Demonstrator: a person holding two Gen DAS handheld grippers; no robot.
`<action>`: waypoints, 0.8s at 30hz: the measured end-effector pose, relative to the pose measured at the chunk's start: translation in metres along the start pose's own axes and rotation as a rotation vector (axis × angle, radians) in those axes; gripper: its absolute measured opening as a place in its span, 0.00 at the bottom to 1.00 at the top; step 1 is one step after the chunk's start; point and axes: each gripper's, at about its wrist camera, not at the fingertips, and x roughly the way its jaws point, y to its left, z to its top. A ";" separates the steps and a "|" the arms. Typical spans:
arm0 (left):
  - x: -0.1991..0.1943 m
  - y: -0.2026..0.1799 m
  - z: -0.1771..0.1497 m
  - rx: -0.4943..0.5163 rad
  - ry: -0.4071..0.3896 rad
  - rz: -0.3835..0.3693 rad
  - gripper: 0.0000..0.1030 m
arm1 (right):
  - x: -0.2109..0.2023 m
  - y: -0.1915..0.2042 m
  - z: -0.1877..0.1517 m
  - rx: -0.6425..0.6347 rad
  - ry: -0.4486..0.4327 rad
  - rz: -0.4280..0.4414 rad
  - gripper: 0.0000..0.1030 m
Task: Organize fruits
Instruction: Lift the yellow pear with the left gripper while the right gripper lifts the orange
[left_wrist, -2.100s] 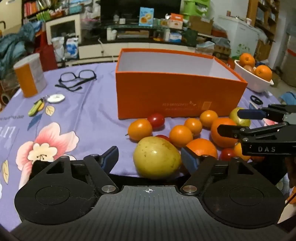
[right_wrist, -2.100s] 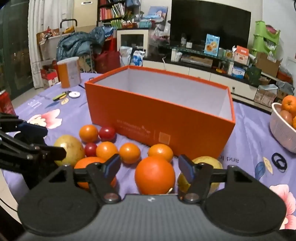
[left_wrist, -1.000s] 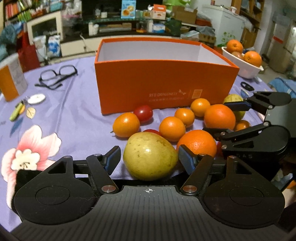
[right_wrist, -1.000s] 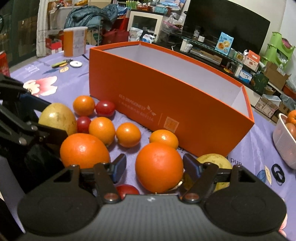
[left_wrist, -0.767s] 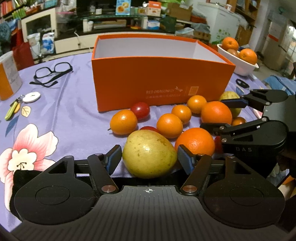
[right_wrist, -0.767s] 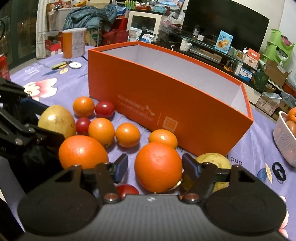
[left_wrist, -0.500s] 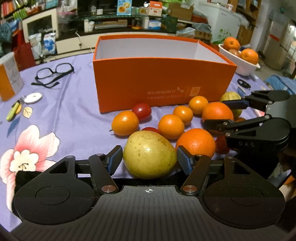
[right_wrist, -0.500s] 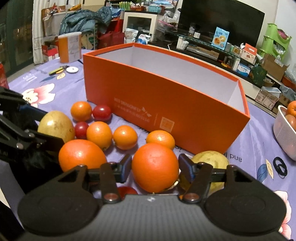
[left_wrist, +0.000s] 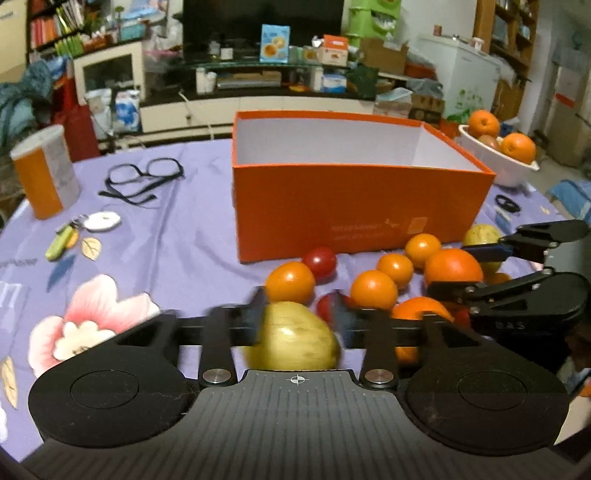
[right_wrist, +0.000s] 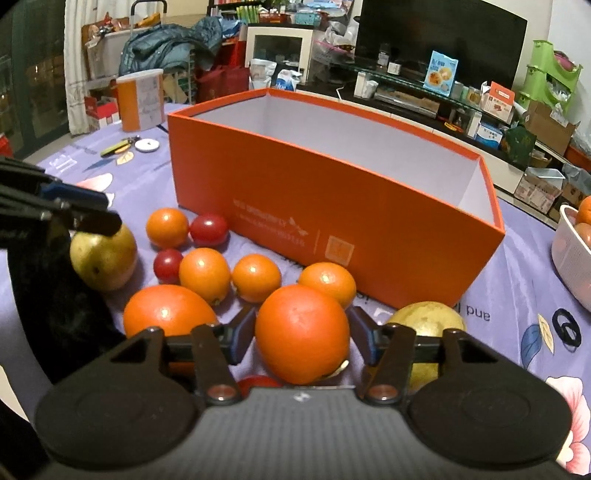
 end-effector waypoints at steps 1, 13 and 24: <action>-0.001 0.000 -0.001 -0.008 0.005 -0.007 0.46 | 0.000 -0.001 0.000 0.005 -0.001 0.001 0.57; 0.007 0.004 -0.011 0.003 0.076 0.086 0.65 | 0.001 0.003 -0.003 -0.034 -0.012 -0.021 0.53; 0.014 0.000 -0.014 0.007 0.113 0.018 0.48 | 0.006 -0.003 -0.003 0.009 0.025 0.014 0.55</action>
